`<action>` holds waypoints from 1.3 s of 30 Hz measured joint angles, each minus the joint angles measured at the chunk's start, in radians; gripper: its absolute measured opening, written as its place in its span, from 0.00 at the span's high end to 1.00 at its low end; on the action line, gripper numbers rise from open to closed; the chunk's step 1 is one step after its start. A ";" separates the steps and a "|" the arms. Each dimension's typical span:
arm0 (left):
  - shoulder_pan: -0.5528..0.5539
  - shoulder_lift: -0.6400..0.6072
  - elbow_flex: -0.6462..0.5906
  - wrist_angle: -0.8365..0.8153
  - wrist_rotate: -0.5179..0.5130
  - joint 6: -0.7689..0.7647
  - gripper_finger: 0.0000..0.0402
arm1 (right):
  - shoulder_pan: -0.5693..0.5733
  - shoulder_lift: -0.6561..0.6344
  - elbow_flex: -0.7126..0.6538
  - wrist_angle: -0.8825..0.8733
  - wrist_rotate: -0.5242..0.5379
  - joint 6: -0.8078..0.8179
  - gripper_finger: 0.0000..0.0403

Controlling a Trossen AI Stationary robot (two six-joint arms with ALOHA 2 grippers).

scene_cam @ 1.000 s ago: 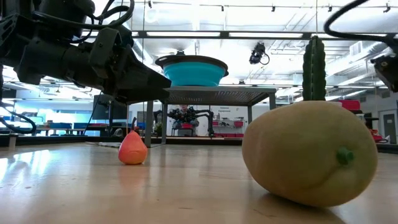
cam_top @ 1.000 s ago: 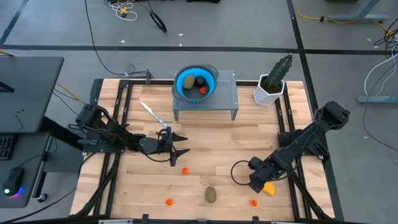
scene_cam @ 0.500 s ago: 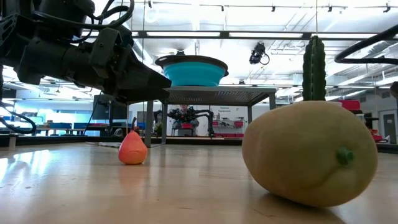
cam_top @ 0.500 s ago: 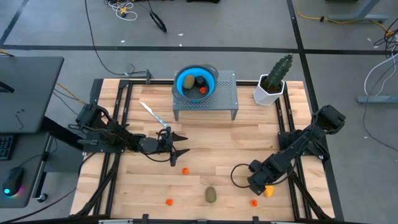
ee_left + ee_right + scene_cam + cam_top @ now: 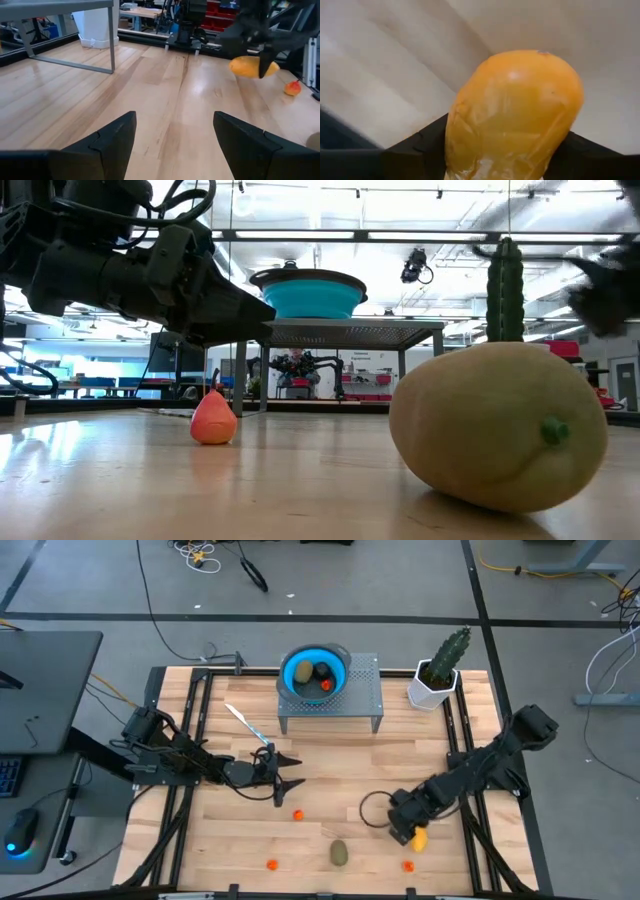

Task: Pick & Place Fruit
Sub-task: Put the yellow mango into the blue strainer bowl

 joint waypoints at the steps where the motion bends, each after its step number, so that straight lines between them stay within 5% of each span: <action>1: 0.000 0.000 0.000 0.001 -0.006 0.002 0.32 | -0.026 -0.012 0.015 -0.004 0.025 -0.045 0.39; 5: 0.000 0.000 0.000 0.001 -0.020 0.005 0.32 | -0.149 -0.060 0.081 -0.004 0.202 -0.266 0.39; 8: 0.000 0.000 0.000 0.003 -0.023 0.006 0.32 | -0.253 -0.082 0.146 0.035 0.433 -0.466 0.39; 12: 0.000 0.000 0.000 0.008 -0.028 0.007 0.32 | -0.409 -0.083 0.197 0.307 0.640 -0.791 0.39; 17: 0.000 0.000 0.000 0.009 -0.028 0.028 0.32 | -0.585 -0.068 0.201 0.788 0.638 -1.098 0.39; 22: 0.000 0.000 0.000 0.004 -0.027 0.028 0.32 | -0.700 -0.039 0.201 1.068 0.577 -1.227 0.39; 27: 0.000 0.000 0.000 0.000 -0.028 0.028 0.32 | -0.774 0.007 0.209 1.180 0.522 -1.238 0.39; 39: 0.001 0.000 0.000 -0.003 -0.050 0.059 0.32 | -0.841 0.159 0.371 1.120 0.477 -1.448 0.38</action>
